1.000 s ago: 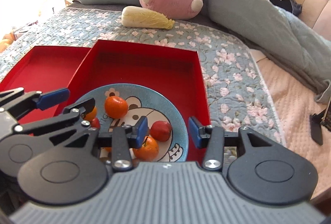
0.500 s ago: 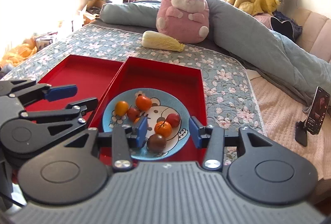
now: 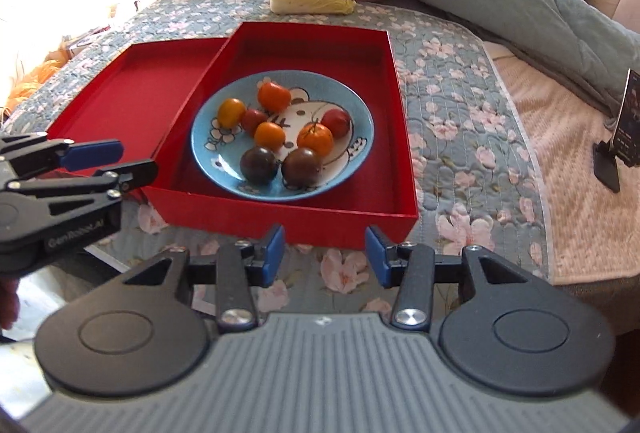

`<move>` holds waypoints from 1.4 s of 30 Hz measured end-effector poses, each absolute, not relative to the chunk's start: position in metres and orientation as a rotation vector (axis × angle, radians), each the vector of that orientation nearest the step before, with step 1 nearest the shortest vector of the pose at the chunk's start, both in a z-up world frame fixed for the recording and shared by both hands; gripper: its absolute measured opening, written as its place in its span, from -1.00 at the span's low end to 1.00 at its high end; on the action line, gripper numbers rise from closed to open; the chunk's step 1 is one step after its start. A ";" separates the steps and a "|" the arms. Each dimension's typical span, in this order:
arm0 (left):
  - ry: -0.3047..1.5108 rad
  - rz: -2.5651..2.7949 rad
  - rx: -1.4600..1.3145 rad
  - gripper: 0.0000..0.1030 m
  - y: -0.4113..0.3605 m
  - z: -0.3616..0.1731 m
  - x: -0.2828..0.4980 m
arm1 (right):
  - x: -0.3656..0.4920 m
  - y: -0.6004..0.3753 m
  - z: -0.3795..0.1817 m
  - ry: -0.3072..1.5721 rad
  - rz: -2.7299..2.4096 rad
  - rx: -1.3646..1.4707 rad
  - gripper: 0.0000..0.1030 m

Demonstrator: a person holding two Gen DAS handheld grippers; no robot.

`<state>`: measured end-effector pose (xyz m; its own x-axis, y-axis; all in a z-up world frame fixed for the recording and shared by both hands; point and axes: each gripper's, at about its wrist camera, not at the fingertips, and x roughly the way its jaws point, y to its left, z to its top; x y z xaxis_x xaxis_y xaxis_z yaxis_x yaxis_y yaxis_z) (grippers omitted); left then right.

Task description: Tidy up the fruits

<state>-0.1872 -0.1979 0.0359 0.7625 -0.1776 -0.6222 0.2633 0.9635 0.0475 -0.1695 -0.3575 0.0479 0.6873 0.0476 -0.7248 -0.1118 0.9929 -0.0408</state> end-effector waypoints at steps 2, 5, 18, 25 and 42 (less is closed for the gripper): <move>0.693 -0.243 0.139 -0.19 -0.199 0.030 -0.184 | -0.168 -0.363 0.039 0.833 0.073 -0.055 -0.08; 0.729 -0.260 0.154 -0.19 -0.203 0.023 -0.181 | -0.166 -0.368 0.026 0.858 0.065 -0.008 -0.08; 0.824 -0.251 0.196 0.16 -0.204 0.014 -0.176 | -0.156 -0.348 0.016 0.887 0.127 -0.065 -0.07; 0.827 -0.250 0.201 0.17 -0.205 0.013 -0.174 | -0.156 -0.348 0.014 0.892 0.131 -0.066 -0.07; 0.801 -0.263 0.207 0.31 -0.208 0.017 -0.176 | -0.160 -0.351 0.014 0.895 0.119 -0.058 -0.05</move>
